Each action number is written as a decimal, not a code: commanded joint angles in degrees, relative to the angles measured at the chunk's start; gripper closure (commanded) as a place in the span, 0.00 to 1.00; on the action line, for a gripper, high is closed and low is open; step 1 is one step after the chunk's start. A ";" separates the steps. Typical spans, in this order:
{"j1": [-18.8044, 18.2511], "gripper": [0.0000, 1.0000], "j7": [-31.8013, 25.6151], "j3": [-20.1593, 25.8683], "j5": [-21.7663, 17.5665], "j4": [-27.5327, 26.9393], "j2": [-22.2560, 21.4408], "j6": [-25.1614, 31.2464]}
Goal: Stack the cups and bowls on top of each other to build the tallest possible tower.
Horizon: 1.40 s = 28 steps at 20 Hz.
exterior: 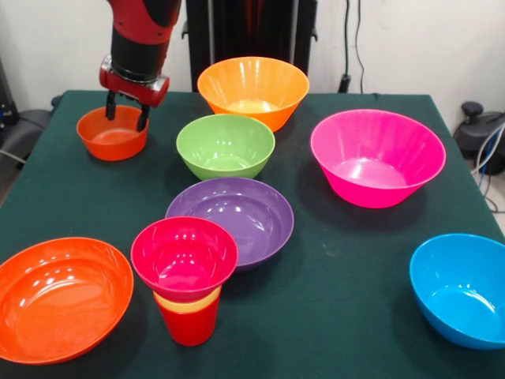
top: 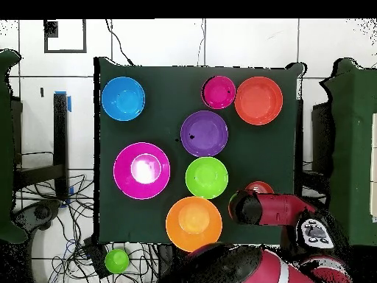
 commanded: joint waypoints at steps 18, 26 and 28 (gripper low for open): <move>-2.68 0.00 -6.67 11.79 1.20 1.05 -10.17 13.00; -2.42 0.00 -3.36 14.75 2.20 1.98 -9.70 11.28; -2.42 0.00 -2.76 15.55 2.66 2.11 -9.28 11.19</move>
